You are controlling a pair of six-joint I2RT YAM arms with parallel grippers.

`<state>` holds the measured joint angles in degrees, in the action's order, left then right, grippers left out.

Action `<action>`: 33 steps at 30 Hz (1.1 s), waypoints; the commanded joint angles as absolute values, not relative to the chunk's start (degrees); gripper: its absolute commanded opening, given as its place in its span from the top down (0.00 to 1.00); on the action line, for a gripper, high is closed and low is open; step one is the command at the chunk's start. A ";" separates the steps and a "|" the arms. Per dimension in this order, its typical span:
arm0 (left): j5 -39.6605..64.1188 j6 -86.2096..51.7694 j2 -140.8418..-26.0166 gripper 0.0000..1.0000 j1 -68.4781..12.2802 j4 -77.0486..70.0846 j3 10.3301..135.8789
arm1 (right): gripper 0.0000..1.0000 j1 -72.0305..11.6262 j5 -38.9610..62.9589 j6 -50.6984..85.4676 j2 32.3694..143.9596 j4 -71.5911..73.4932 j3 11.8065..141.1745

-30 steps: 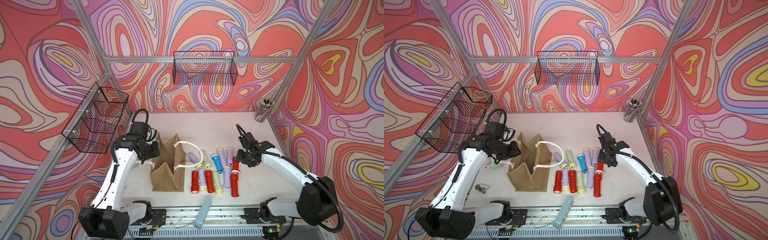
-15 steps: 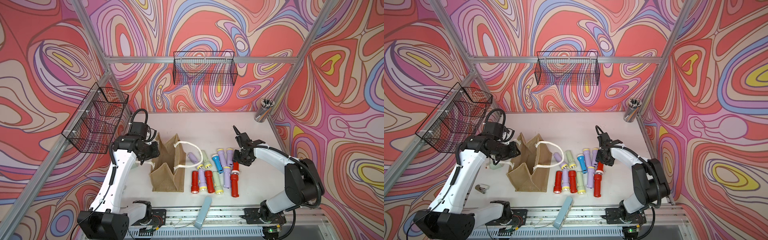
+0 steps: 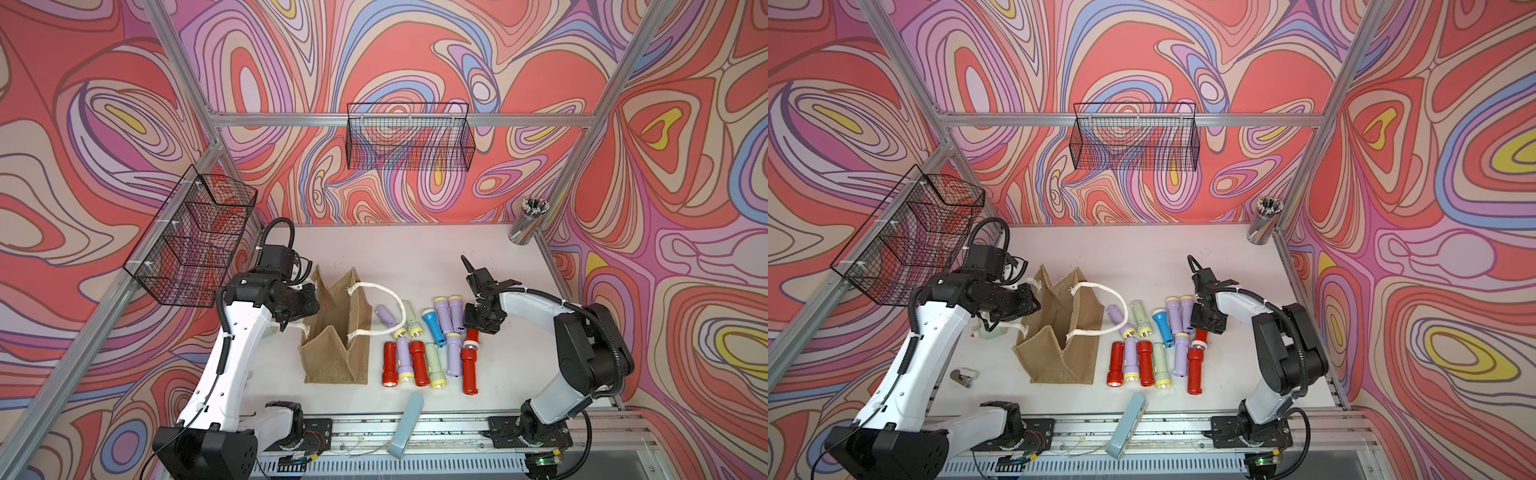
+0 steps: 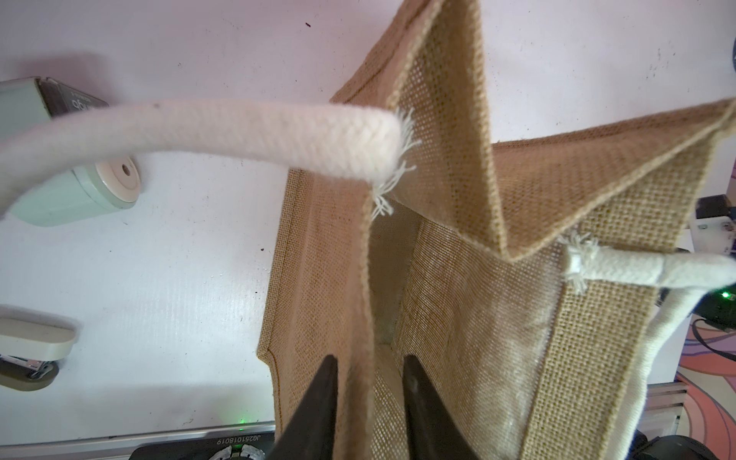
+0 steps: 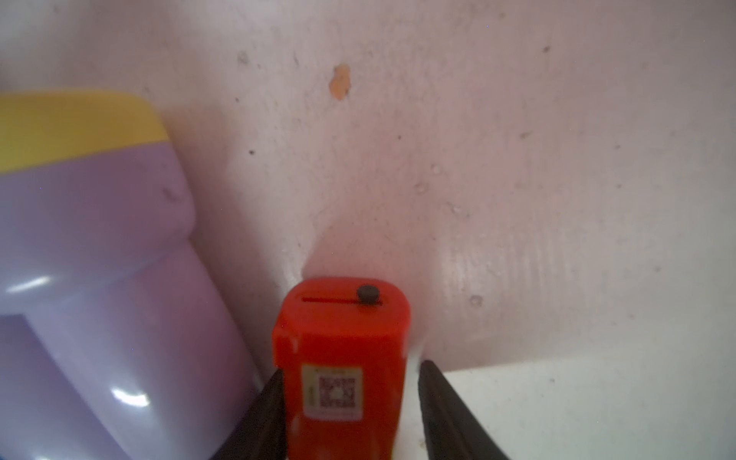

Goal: Put the flashlights into the tote bags
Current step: Pick up the flashlight from the center of the board, then adjust the canvas bag at the center of the board.

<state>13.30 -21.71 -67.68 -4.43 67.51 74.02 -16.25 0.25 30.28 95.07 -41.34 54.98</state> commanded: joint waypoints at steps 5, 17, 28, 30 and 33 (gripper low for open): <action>13.98 -22.49 -67.08 0.68 -4.19 68.03 73.41 | 0.60 -16.00 -1.30 29.96 96.31 -41.09 54.09; 15.33 -23.86 -66.55 0.69 -4.17 66.48 72.27 | 0.79 -16.00 -6.05 27.81 95.18 -44.56 56.48; 17.93 -26.00 -65.79 0.77 -4.17 64.81 71.69 | 0.93 -16.01 -8.60 25.23 89.37 -51.06 68.25; 17.43 -26.19 -65.62 0.77 -4.21 64.75 71.24 | 0.94 -16.08 -7.05 25.63 88.35 -51.50 70.48; 14.33 -25.64 -65.91 0.77 -4.22 66.10 71.36 | 0.96 -16.25 -4.42 26.45 87.22 -52.12 73.90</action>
